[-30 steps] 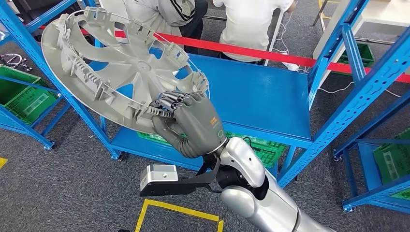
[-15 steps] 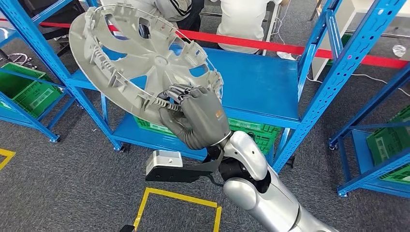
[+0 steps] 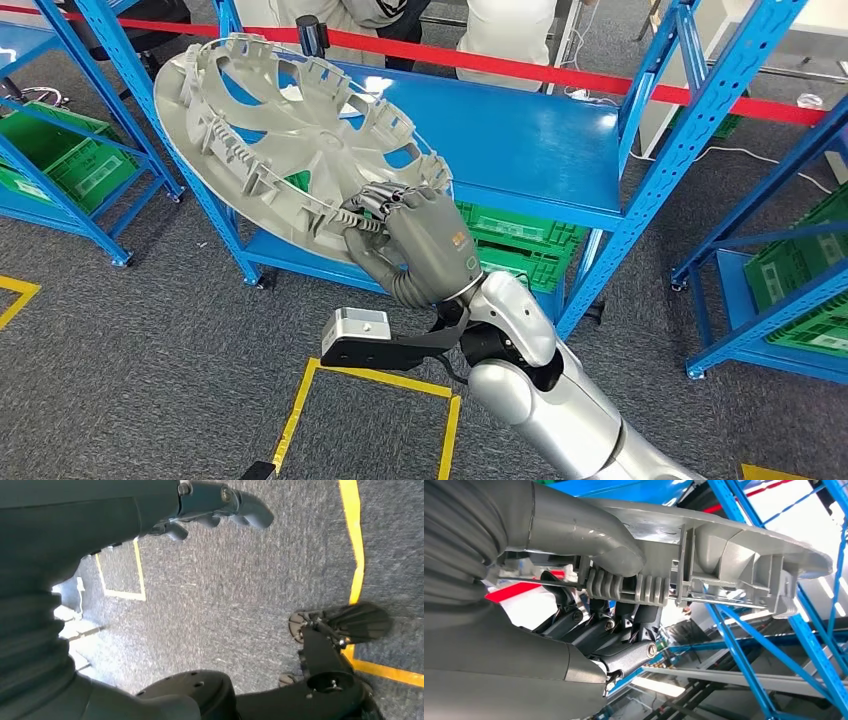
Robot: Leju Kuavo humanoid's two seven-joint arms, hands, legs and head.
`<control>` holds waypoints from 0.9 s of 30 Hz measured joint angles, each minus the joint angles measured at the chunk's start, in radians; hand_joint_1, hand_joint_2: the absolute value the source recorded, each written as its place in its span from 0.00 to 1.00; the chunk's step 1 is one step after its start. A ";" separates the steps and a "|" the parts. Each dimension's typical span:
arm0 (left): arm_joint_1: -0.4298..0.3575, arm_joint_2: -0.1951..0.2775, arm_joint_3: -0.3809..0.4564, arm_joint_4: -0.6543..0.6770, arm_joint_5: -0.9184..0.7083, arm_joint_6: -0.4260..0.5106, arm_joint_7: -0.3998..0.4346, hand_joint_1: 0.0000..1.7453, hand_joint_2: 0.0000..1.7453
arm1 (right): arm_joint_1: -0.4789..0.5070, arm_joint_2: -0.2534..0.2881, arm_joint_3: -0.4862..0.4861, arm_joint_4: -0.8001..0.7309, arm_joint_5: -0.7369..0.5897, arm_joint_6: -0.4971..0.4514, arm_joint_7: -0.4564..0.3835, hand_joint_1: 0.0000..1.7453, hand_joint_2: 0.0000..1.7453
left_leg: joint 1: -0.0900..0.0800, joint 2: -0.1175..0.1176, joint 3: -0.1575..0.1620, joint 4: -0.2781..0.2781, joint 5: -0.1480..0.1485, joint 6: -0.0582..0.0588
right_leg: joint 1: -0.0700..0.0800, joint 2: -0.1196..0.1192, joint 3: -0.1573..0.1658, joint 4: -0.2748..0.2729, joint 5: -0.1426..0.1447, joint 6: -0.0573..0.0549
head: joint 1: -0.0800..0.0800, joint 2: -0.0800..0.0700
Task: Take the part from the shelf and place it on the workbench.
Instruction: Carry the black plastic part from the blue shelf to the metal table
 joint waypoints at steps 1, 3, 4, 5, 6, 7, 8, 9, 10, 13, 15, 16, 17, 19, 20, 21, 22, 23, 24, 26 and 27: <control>-0.002 -0.001 0.000 0.000 -0.004 -0.001 0.000 0.00 1.00 | 0.001 -0.002 0.000 0.000 0.003 -0.005 0.001 1.00 1.00 | 0.000 0.001 -0.006 0.001 0.009 -0.005 | 0.005 -0.001 0.039 -0.059 -0.011 -0.007 | 0.000 0.000; -0.007 -0.002 0.000 0.000 -0.010 -0.001 0.002 0.00 1.00 | 0.003 -0.006 -0.002 0.001 0.010 -0.016 0.004 1.00 1.00 | 0.001 0.002 -0.011 -0.005 0.029 -0.017 | 0.011 -0.001 0.064 -0.113 -0.023 -0.016 | 0.002 0.000; -0.009 -0.001 0.000 0.000 -0.014 -0.001 0.003 0.00 1.00 | 0.004 -0.008 -0.002 0.001 0.014 -0.021 0.007 1.00 1.00 | 0.002 0.003 -0.012 -0.008 0.037 -0.023 | 0.009 -0.002 0.056 -0.115 -0.011 -0.021 | 0.004 0.000; -0.010 -0.001 0.000 0.001 -0.017 -0.001 0.005 0.00 1.00 | 0.005 -0.009 -0.002 0.001 0.018 -0.025 0.012 1.00 1.00 | 0.002 0.002 -0.017 -0.006 0.031 -0.028 | 0.006 -0.003 0.049 -0.120 0.001 -0.028 | 0.005 0.000; -0.010 0.000 0.000 0.001 -0.020 -0.001 0.007 0.00 1.00 | 0.006 -0.010 -0.002 0.000 0.022 -0.028 0.017 1.00 1.00 | 0.002 0.000 -0.025 0.009 0.008 -0.033 | 0.002 -0.004 0.039 -0.124 0.015 -0.035 | 0.004 0.000; -0.010 0.000 0.000 0.001 -0.022 -0.001 0.009 0.00 1.00 | 0.008 -0.010 -0.002 -0.001 0.026 -0.029 0.022 1.00 1.00 | 0.003 -0.001 -0.037 0.044 -0.034 -0.038 | -0.002 -0.005 0.027 -0.128 0.031 -0.040 | 0.003 0.000; -0.011 0.000 -0.001 0.001 -0.023 -0.001 0.010 0.00 1.00 | 0.010 -0.010 -0.002 -0.001 0.030 -0.030 0.026 1.00 1.00 | 0.005 -0.003 -0.051 0.095 -0.086 -0.043 | -0.003 -0.006 0.014 -0.128 0.043 -0.043 | 0.002 0.000; -0.011 0.000 -0.001 0.001 -0.024 -0.002 0.011 0.00 1.00 | 0.015 -0.010 -0.002 -0.001 0.033 -0.030 0.028 1.00 1.00 | 0.008 -0.003 -0.064 0.160 -0.132 -0.048 | -0.004 -0.006 0.000 -0.128 0.055 -0.043 | 0.000 0.000; -0.011 0.000 -0.001 0.001 -0.025 -0.001 0.011 0.00 1.00 | 0.020 -0.010 -0.002 -0.001 0.034 -0.030 0.029 1.00 1.00 | 0.011 -0.003 -0.071 0.219 -0.157 -0.054 | -0.004 -0.006 -0.015 -0.127 0.067 -0.041 | 0.000 0.000; -0.010 0.002 -0.001 0.001 -0.025 -0.001 0.011 0.00 1.00 | 0.031 -0.010 -0.002 -0.001 0.035 -0.029 0.032 1.00 1.00 | 0.021 -0.003 -0.014 0.237 -0.113 -0.068 | -0.010 -0.007 -0.060 -0.124 0.100 -0.029 | 0.000 0.000; -0.012 0.003 -0.001 0.001 -0.025 -0.001 0.008 0.00 1.00 | 0.032 -0.011 -0.002 -0.002 0.035 -0.029 0.033 1.00 1.00 | 0.026 -0.003 0.092 0.102 -0.100 -0.075 | -0.014 -0.007 -0.085 -0.115 0.116 -0.017 | -0.001 0.000; -0.012 0.003 -0.001 0.000 -0.025 -0.001 0.005 0.00 1.00 | 0.032 -0.011 -0.002 -0.003 0.036 -0.028 0.033 1.00 1.00 | 0.025 -0.004 0.133 0.040 -0.112 -0.071 | -0.013 -0.007 -0.093 -0.111 0.123 -0.009 | -0.001 0.000; -0.012 0.003 -0.001 0.000 -0.026 0.000 0.000 0.00 1.00 | 0.032 -0.011 -0.002 -0.004 0.038 -0.028 0.032 1.00 1.00 | 0.023 -0.005 0.157 -0.001 -0.128 -0.063 | -0.012 -0.006 -0.099 -0.108 0.130 -0.003 | -0.002 0.000; -0.010 0.003 -0.001 0.001 -0.026 0.000 -0.007 0.00 1.00 | 0.033 -0.013 -0.001 -0.006 0.045 -0.027 0.026 1.00 1.00 | 0.017 -0.005 0.155 -0.018 -0.134 -0.036 | -0.014 -0.007 -0.103 -0.109 0.143 0.011 | -0.001 0.000; -0.008 0.003 -0.001 0.001 -0.026 0.000 -0.009 0.00 1.00 | 0.033 -0.014 0.000 -0.006 0.048 -0.027 0.023 1.00 1.00 | 0.016 -0.004 0.152 -0.018 -0.129 -0.025 | -0.017 -0.006 -0.106 -0.106 0.142 0.017 | -0.001 0.000; -0.007 0.003 -0.001 0.001 -0.026 0.000 -0.011 0.00 1.00 | 0.033 -0.016 0.001 -0.006 0.051 -0.027 0.020 1.00 1.00 | 0.016 -0.004 0.148 -0.019 -0.122 -0.015 | -0.019 -0.006 -0.113 -0.091 0.129 0.022 | 0.000 0.000; -0.006 0.004 -0.001 0.001 -0.026 0.000 -0.015 0.00 1.00 | 0.033 -0.017 0.002 -0.006 0.053 -0.028 0.017 1.00 1.00 | 0.016 -0.004 0.142 -0.019 -0.114 -0.008 | -0.020 -0.005 -0.129 -0.054 0.099 0.027 | 0.000 0.000; -0.006 0.005 0.000 0.001 -0.026 -0.001 -0.020 0.00 1.00 | 0.034 -0.019 0.003 -0.006 0.057 -0.029 0.014 1.00 1.00 | 0.016 -0.006 0.135 -0.019 -0.106 -0.003 | -0.021 -0.005 -0.152 0.005 0.058 0.029 | 0.001 0.000; -0.006 0.006 0.000 0.001 -0.026 -0.001 -0.027 0.00 1.00 | 0.036 -0.020 0.005 -0.006 0.062 -0.029 0.012 1.00 1.00 | 0.015 -0.010 0.125 -0.018 -0.098 0.000 | -0.020 -0.004 -0.178 0.077 0.015 0.031 | 0.002 0.000; -0.005 0.007 0.000 0.002 -0.026 -0.001 -0.037 0.00 1.00 | 0.042 -0.023 0.008 -0.006 0.071 -0.031 0.010 1.00 1.00 | 0.012 -0.019 0.109 -0.016 -0.087 0.001 | -0.020 -0.003 -0.213 0.183 -0.035 0.031 | 0.002 0.000; -0.004 0.007 0.000 0.002 -0.026 -0.001 -0.041 0.00 1.00 | 0.045 -0.025 0.008 -0.006 0.074 -0.032 0.010 1.00 1.00 | 0.011 -0.025 0.103 -0.015 -0.084 0.000 | -0.019 -0.003 -0.211 0.197 -0.038 0.029 | 0.002 0.000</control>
